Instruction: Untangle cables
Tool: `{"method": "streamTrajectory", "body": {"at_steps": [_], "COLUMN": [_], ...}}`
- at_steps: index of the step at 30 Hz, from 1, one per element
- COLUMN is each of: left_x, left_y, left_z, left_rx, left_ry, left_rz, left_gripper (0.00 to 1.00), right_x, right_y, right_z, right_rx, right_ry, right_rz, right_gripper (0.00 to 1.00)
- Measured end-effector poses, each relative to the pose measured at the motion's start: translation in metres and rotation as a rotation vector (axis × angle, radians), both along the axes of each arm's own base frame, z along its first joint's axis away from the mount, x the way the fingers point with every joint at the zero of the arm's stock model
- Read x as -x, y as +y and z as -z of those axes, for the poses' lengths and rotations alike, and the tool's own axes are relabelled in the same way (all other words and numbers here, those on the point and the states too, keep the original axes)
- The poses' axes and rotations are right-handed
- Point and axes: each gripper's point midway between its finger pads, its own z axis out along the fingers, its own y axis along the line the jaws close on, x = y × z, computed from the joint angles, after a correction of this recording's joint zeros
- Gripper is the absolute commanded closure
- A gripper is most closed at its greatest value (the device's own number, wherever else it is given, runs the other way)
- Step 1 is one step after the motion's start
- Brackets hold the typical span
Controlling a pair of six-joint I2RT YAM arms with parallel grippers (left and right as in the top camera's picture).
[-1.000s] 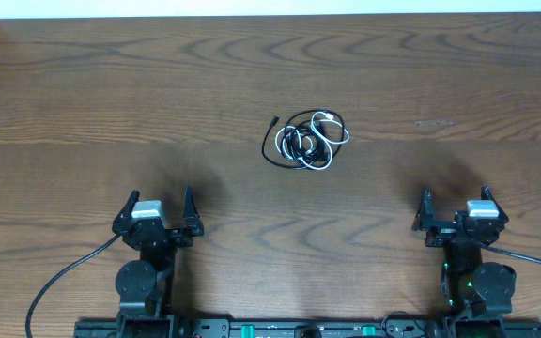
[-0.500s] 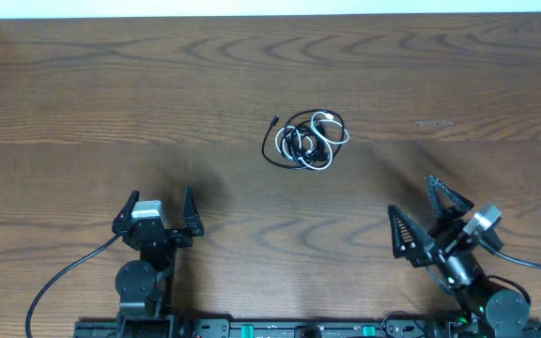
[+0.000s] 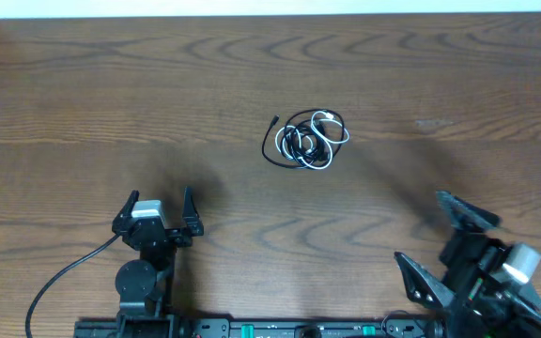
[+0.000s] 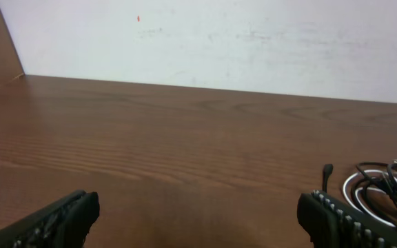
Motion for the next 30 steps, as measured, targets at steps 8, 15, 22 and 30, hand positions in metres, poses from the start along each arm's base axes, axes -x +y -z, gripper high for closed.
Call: {"method": "streamTrajectory", "body": {"at_steps": [8, 15, 22, 30], "left_x": [0.0, 0.0, 0.0, 0.0], "left_y": [0.0, 0.0, 0.0, 0.0], "left_z": [0.001, 0.001, 0.001, 0.001], "left_rx": [0.0, 0.0, 0.0, 0.0], "left_ry": [0.005, 0.005, 0.004, 0.004], "left_rz": [0.0, 0.0, 0.0, 0.0], "left_gripper": [0.02, 0.02, 0.02, 0.02], "right_x": [-0.009, -0.094, -0.14, -0.15], "right_y": [-0.001, -0.004, 0.014, 0.03], "right_z": [-0.047, 0.013, 0.056, 0.144], "right_rx": [0.306, 0.443, 0.404, 0.642], "right_ry": [0.273, 0.705, 0.9, 1.374], "right_rz": [0.115, 0.05, -0.182, -0.042], "right_gripper": [0.01, 0.01, 0.01, 0.01]}}
